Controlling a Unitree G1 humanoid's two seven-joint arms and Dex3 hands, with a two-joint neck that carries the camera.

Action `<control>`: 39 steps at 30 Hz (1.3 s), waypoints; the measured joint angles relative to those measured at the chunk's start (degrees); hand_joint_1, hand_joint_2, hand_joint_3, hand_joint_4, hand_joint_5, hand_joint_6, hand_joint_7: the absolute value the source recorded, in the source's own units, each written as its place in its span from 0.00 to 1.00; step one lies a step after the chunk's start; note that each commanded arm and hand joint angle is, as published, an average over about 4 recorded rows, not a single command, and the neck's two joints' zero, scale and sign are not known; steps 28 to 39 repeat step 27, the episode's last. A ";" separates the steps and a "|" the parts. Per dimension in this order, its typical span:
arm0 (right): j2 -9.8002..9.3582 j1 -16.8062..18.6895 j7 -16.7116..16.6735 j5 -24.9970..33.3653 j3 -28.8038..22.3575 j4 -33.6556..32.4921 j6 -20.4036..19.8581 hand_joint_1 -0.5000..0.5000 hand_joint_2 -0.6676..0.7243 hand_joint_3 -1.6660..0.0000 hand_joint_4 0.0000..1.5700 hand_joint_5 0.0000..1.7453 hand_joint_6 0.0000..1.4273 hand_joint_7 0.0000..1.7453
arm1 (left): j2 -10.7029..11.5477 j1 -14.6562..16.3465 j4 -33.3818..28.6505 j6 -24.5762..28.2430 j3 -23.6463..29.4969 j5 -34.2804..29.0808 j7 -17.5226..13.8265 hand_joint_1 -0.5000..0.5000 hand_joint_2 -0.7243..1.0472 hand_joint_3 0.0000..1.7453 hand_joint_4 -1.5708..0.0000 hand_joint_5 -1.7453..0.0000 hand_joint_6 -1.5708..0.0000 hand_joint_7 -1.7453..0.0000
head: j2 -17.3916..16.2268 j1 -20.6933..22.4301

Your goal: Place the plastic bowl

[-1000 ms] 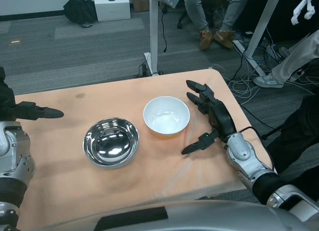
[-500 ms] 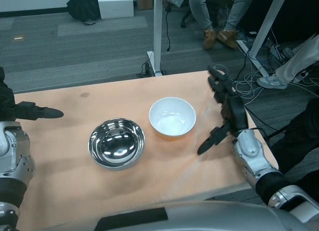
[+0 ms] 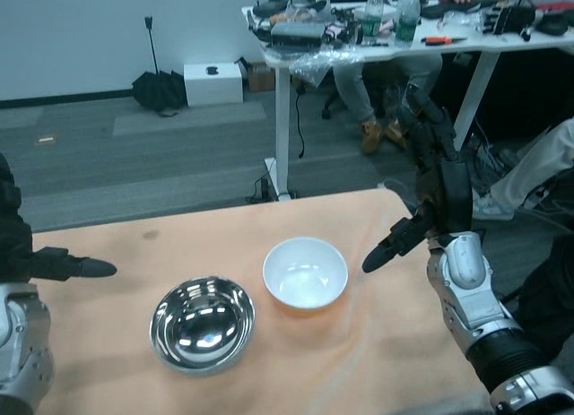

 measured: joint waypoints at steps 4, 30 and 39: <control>-0.01 -2.40 0.03 -2.15 -0.17 -1.73 1.66 0.08 1.00 1.00 0.00 0.00 0.00 0.12 | 0.21 -0.11 -0.38 0.00 0.05 -0.03 -0.48 0.00 0.10 0.00 0.88 1.00 0.97 0.96 | 2.93 0.26; 5.95 -9.95 -1.20 -5.95 0.51 5.11 -3.73 0.04 1.00 1.00 0.00 0.00 0.00 0.12 | 0.99 -1.26 -1.15 -0.20 1.64 -0.04 -2.10 0.00 0.10 0.00 0.86 1.00 0.97 0.96 | 5.43 1.11; 5.95 -9.95 -1.20 -5.95 0.51 5.11 -3.73 0.04 1.00 1.00 0.00 0.00 0.00 0.12 | 0.99 -1.26 -1.15 -0.20 1.64 -0.04 -2.10 0.00 0.10 0.00 0.86 1.00 0.97 0.96 | 5.43 1.11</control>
